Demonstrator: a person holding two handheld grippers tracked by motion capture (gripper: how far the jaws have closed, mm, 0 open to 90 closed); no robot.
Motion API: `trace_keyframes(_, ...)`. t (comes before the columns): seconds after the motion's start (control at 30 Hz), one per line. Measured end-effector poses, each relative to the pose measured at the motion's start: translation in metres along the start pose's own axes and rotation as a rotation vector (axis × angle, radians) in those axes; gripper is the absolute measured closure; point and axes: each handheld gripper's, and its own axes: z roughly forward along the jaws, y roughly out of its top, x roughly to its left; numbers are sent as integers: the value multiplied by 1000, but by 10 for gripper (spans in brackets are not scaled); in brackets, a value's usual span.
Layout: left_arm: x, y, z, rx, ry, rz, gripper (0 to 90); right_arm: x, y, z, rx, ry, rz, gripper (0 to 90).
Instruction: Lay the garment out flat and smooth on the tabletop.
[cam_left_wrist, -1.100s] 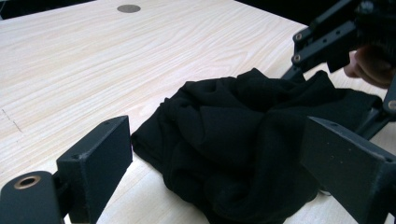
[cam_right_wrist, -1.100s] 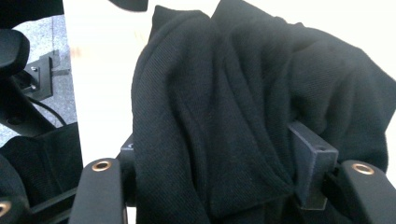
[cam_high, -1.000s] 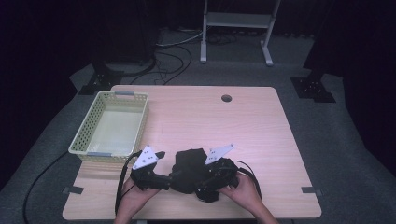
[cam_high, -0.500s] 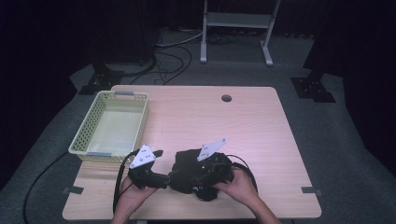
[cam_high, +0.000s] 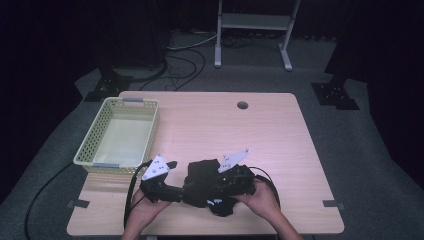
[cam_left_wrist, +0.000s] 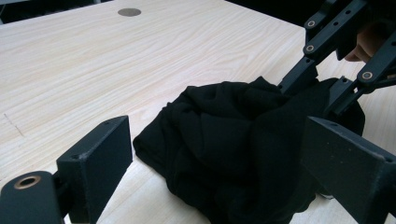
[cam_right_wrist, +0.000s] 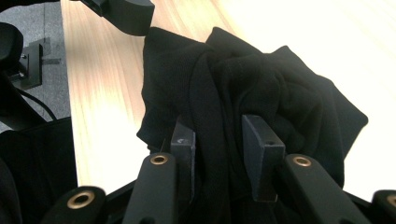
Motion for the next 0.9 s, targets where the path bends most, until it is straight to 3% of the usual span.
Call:
trace_keyframes(0.5, -4, 7, 4, 1, -3, 14, 85, -8, -14, -29, -43, -38, 43, 715)
trace_keyframes(0.9, -9, 12, 13, 15, -19, 32, 85, -24, -40, -69, -81, -128, 125, 728)
